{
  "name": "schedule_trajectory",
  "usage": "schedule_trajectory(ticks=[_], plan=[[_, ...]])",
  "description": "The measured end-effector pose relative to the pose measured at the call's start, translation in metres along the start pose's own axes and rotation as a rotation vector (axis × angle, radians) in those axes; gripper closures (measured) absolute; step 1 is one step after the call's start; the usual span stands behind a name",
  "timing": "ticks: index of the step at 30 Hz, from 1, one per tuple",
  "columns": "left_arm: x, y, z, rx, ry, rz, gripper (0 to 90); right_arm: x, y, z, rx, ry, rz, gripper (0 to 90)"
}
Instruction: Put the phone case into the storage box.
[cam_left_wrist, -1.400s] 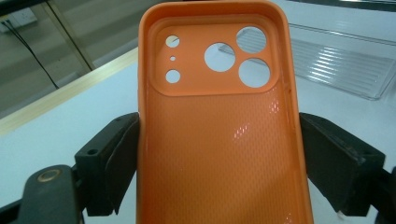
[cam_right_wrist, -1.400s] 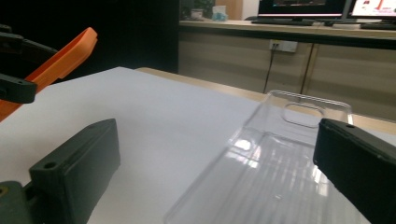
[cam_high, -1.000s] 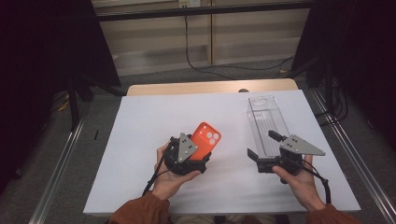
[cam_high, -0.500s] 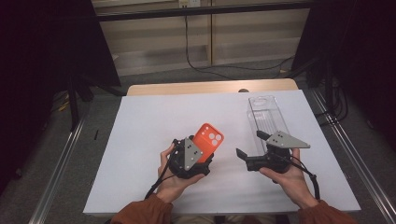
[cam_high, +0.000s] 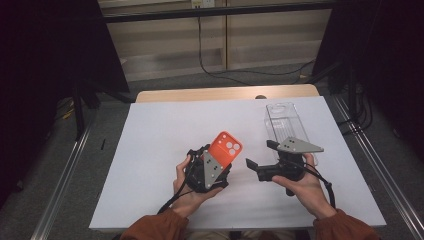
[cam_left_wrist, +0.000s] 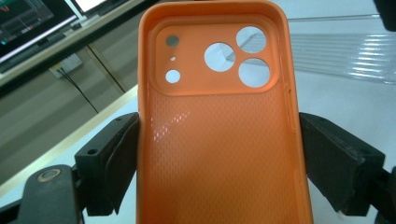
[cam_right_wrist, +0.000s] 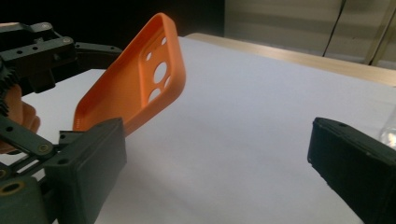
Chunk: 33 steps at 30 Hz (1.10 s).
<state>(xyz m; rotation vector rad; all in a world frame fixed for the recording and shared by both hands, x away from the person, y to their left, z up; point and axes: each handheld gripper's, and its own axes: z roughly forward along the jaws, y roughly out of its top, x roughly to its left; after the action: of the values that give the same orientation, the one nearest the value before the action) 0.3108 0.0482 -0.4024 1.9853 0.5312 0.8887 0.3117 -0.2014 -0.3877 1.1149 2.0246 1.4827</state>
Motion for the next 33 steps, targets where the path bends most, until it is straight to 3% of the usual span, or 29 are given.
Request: schedule_trajectory(ticks=[4, 10, 16, 18, 24, 33], plan=[[-0.003, -0.001, 0.001, -0.004, 0.006, 0.005, 16.4, 0.002, 0.004, 0.002, 0.009, -0.003, 0.022, 4.8], [-0.006, -0.001, 0.001, -0.01, 0.002, 0.008, 16.4, 0.002, 0.011, 0.006, 0.09, 0.03, 0.09, 9.2], [-0.01, 0.0, 0.0, -0.03, 0.006, 0.01, 16.4, 0.003, 0.019, 0.01, 0.112, 0.05, 0.152, 13.0], [-0.011, 0.0, 0.0, -0.031, 0.006, 0.016, 16.4, 0.005, 0.021, 0.011, 0.115, 0.051, 0.149, 17.9], [-0.011, -0.001, 0.002, -0.031, 0.012, 0.015, 16.4, 0.014, 0.025, 0.015, 0.118, 0.02, 0.144, 18.4], [-0.01, -0.001, 0.002, -0.032, 0.02, 0.017, 16.4, 0.016, 0.031, 0.019, 0.171, 0.014, 0.268, 37.2]])
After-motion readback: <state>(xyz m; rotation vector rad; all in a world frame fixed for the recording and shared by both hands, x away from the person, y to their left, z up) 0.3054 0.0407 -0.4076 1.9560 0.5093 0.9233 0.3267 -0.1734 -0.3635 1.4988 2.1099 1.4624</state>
